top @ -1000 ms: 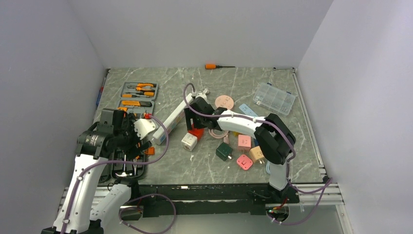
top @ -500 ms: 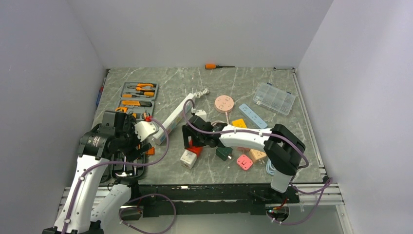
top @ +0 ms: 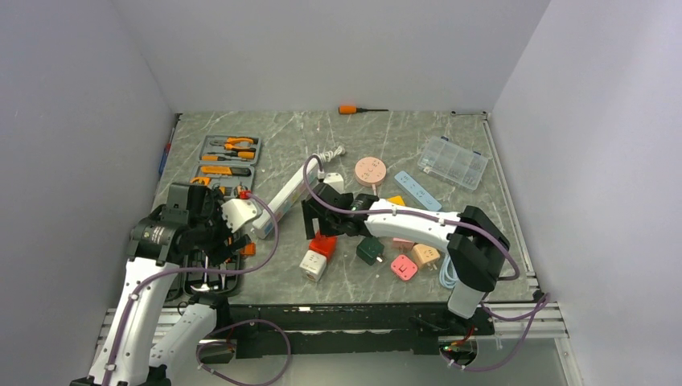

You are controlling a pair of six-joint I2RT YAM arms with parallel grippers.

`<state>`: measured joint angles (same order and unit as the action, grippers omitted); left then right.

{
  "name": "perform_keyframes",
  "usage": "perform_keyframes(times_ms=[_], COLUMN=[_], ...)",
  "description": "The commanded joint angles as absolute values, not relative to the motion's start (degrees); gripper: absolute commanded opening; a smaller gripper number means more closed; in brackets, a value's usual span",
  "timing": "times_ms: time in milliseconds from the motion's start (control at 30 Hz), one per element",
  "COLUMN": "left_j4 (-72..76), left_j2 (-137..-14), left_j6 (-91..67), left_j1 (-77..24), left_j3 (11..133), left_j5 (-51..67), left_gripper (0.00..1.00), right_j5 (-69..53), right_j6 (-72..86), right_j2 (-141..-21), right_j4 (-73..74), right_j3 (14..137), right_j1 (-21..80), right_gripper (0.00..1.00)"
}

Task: Pull the plug off the socket
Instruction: Move the socket to the center of the board.

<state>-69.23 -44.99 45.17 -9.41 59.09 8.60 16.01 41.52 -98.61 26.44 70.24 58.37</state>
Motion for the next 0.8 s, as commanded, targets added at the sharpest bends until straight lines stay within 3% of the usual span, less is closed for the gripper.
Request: perform_keyframes(times_ms=[0, 367, 767], left_j4=[-67.83, -68.61, -71.59], left_j2=[-43.60, -41.31, -39.41], left_j6=[43.67, 42.64, 43.80], left_j1=[-9.14, -9.14, -9.14], left_j3=[58.56, 56.38, 55.94], left_j5=[10.00, 9.62, 9.09], left_gripper=[0.99, 0.99, 1.00], right_j5=[15.11, 17.84, 19.94], right_j6=[39.60, 39.77, 47.77], right_j2=[-95.32, -90.68, -91.05], right_j4=[30.60, 33.42, 38.28], right_j3=[70.43, 64.56, 65.82], right_j1=[56.98, 58.27, 65.10], right_gripper=[0.93, 0.64, 0.65])
